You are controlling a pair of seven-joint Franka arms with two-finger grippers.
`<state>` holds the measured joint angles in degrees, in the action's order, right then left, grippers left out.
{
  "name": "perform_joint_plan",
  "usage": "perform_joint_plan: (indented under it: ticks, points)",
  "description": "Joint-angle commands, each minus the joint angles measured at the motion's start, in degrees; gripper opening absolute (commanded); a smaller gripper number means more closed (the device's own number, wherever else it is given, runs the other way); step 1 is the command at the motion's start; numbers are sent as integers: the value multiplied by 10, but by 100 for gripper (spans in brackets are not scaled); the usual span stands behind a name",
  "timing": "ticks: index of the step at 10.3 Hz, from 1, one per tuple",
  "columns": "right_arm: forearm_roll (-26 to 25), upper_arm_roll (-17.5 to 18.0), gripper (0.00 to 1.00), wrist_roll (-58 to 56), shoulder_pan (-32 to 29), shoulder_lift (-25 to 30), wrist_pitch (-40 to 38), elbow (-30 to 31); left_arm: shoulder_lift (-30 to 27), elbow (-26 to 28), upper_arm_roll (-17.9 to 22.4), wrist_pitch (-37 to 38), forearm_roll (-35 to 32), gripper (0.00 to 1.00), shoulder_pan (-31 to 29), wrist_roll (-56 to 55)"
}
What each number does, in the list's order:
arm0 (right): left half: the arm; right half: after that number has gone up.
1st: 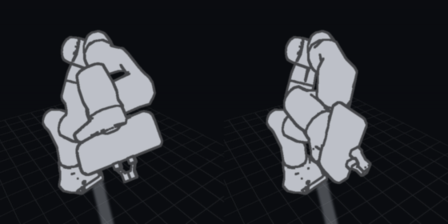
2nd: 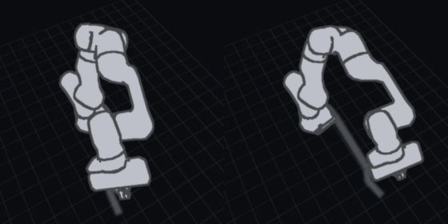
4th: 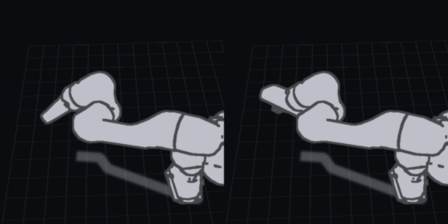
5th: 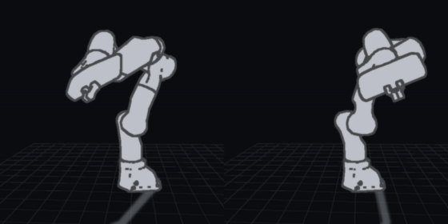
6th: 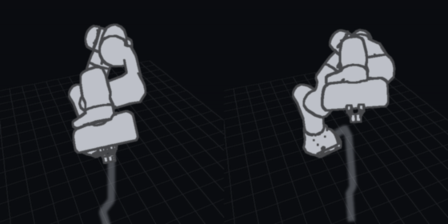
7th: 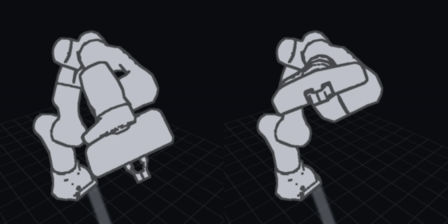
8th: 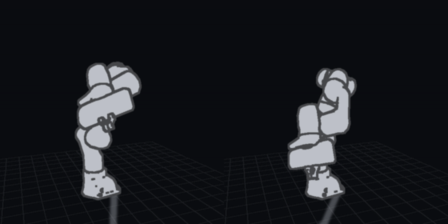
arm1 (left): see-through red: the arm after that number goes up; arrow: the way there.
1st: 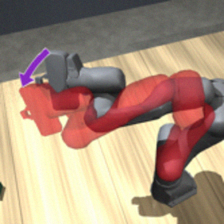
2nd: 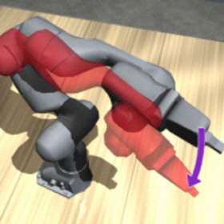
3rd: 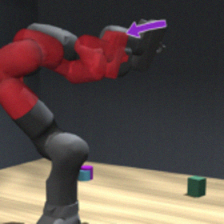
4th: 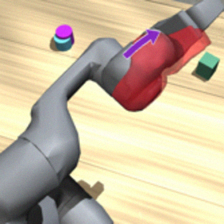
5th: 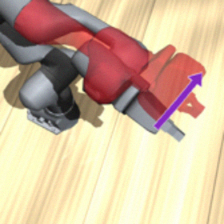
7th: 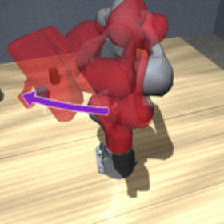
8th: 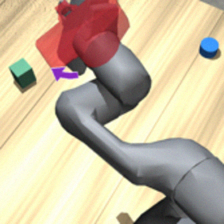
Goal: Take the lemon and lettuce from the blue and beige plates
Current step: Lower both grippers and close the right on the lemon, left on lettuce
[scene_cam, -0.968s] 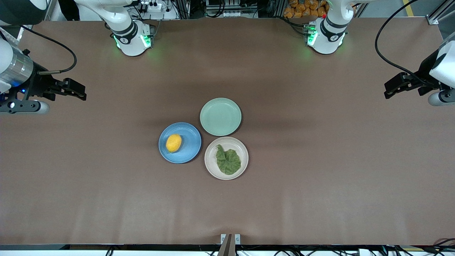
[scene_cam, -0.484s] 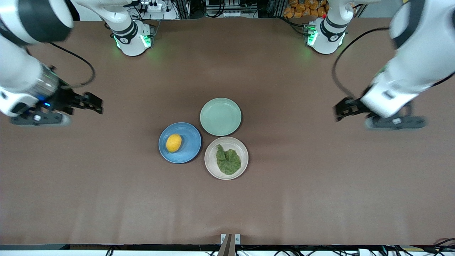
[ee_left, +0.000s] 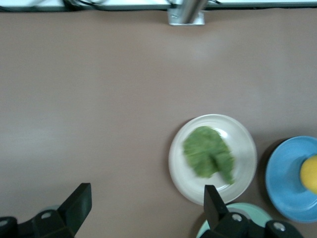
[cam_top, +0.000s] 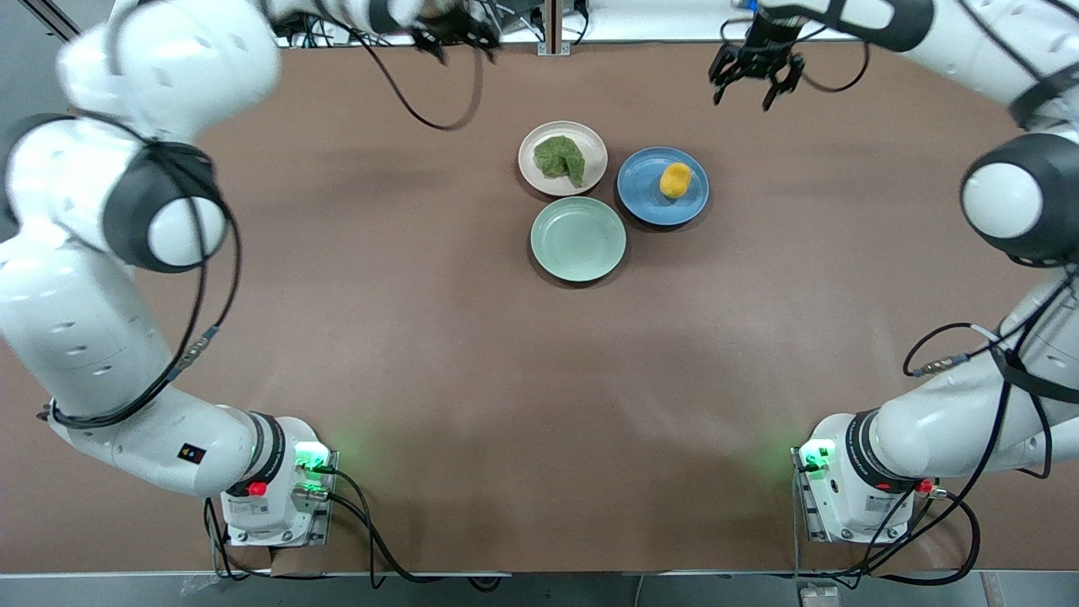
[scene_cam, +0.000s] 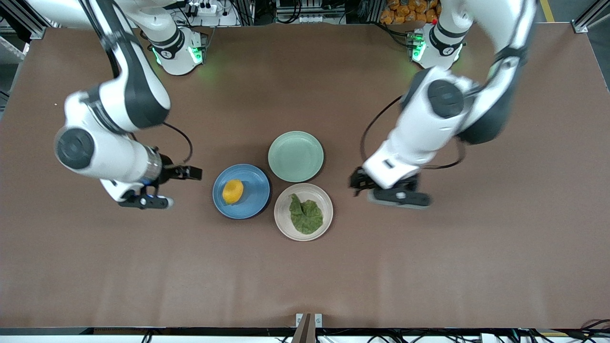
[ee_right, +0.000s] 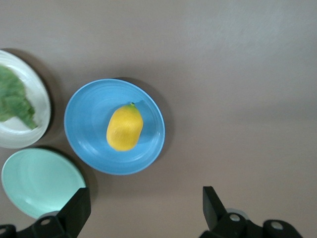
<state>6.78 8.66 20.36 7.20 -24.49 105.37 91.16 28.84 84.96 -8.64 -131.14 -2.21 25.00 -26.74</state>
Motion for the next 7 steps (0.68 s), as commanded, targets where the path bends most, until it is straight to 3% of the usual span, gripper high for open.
perform_joint_plan:
  ticks: [1, 3, 7]
  points:
    - [13, 0, 100, 106, 23, -77, 56, -7, 83, -17, 8, -111, -38, 100, 45, -47]
    - [13, 0, 100, 162, 45, -123, 120, 2, 142, -16, 13, -212, -71, 100, 74, -47]
    - [13, 0, 100, 173, 54, -136, 168, 38, 200, -17, 74, -286, -92, 100, 141, -42]
